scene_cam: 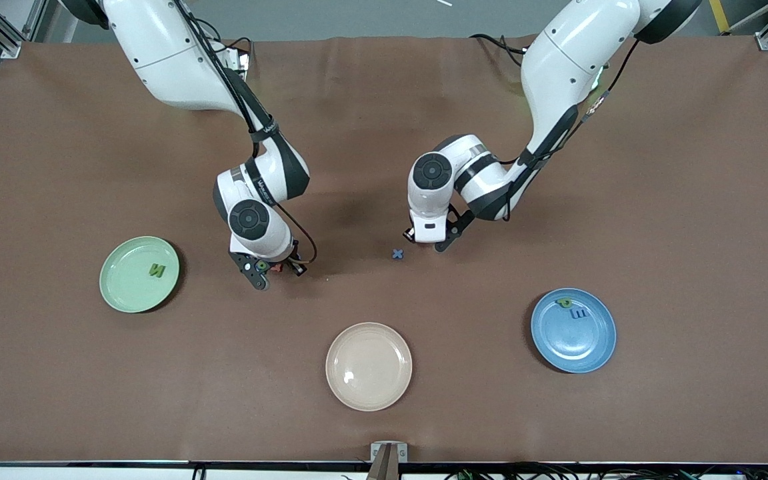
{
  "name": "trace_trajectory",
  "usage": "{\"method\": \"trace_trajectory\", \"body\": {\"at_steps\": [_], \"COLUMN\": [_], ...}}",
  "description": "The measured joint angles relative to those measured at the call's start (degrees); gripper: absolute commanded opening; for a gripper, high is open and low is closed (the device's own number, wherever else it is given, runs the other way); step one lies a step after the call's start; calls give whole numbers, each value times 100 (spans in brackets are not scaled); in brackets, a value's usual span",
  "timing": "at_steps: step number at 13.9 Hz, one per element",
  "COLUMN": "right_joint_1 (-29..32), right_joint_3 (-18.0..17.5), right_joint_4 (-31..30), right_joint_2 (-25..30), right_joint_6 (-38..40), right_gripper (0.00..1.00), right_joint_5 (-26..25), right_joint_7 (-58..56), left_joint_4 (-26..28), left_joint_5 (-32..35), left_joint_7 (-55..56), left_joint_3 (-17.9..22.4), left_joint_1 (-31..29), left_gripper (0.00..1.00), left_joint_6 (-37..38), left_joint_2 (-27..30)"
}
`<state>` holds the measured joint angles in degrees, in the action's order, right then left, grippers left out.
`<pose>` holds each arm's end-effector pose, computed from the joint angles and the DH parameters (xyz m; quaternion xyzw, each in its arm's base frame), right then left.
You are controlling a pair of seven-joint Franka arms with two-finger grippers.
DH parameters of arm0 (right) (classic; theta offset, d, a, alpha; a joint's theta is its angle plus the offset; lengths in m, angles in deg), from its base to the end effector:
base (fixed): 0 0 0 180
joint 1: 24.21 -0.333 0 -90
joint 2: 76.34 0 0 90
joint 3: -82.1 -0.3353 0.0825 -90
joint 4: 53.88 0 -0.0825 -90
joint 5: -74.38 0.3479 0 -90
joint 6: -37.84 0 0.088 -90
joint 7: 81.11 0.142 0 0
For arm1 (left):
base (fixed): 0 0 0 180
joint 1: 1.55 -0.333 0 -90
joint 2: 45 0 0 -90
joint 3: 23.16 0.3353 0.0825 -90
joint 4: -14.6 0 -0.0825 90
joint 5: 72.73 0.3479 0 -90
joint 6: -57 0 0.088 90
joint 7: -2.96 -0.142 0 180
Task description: Sort upper and lower case letters into plates
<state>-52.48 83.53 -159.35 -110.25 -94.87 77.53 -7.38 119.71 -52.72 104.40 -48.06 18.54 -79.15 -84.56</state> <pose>0.5478 0.2809 0.2037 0.9085 -0.4137 -0.0463 0.0369 0.4586 -0.4203 0.1823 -0.9201 -0.3899 0.0296 0.0231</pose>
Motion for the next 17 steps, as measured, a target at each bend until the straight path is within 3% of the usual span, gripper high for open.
{"method": "trace_trajectory", "body": {"at_steps": [2,4,5,11,17], "right_joint_1": [162,675,1027,2811,3497], "right_joint_3": [97,154,169,183,171], "right_joint_4": [338,560,576,508,411], "right_joint_2": [246,579,704,609,43], "right_joint_6": [948,1643,1765,1570,825], "right_gripper": [18,19,19,19,21], "right_joint_5": [-4,-8,-10,-12,-11], "right_joint_7": [-577,-1607,-2189,-5059,-6398], "left_joint_4": [13,9,8,-462,-811], "left_joint_5": [0,0,0,47,102], "left_joint_7": [0,0,0,-154,-2804], "left_joint_3": [0,0,0,69,114], "left_joint_1": [0,-6,-10,-311,-1922], "left_gripper": [32,10,4,1,2], "left_joint_6": [-17,-87,-91,-101,327], "left_joint_2": [-1,0,3,118,466]}}
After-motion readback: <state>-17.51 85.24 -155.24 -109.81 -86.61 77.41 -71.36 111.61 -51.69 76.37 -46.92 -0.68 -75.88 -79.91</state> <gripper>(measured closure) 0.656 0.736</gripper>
